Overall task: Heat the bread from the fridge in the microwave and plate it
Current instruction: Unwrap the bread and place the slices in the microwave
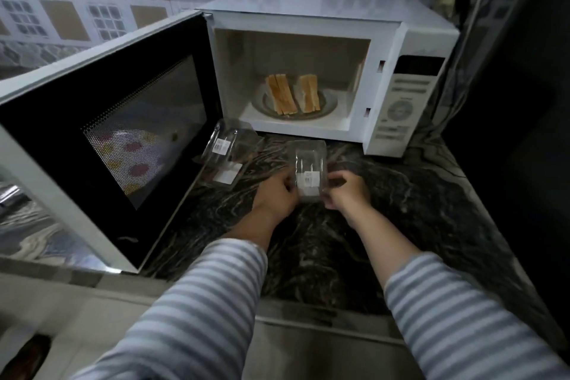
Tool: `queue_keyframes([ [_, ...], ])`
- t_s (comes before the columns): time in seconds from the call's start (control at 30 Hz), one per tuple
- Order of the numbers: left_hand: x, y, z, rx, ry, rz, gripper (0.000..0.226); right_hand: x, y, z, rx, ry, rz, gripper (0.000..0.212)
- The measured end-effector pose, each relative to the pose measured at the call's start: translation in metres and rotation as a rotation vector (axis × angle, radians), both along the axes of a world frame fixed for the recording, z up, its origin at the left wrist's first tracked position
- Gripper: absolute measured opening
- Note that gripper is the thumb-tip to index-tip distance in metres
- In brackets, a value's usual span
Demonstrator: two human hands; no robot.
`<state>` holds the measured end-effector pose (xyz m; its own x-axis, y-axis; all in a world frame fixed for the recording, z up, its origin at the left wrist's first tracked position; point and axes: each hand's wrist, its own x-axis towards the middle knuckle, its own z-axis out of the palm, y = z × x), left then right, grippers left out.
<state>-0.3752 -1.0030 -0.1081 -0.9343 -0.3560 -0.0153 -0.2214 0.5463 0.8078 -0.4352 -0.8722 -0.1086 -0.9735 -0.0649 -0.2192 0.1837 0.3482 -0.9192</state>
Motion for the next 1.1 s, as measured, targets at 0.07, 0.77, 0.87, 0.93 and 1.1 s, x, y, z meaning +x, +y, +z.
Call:
queue_keyframes([
  [0.07,0.0,0.009,0.002,0.187,-0.035,-0.009,0.048,0.003,0.005,0.0,-0.002,-0.027,-0.029,0.028],
  [0.77,0.001,0.041,-0.001,0.327,-0.052,0.043,0.051,0.011,0.034,0.007,0.196,0.047,-0.063,0.035],
  [0.87,0.003,0.042,0.001,0.253,-0.059,0.011,0.046,0.014,0.035,0.011,0.322,0.088,-0.025,0.032],
  [0.93,0.004,0.038,0.005,0.13,-0.083,-0.022,0.039,0.015,0.035,0.016,0.416,0.117,-0.025,0.034],
  [1.1,0.01,0.011,0.032,-0.262,-0.036,0.044,0.027,0.021,0.018,0.042,0.635,0.294,-0.019,0.044],
])
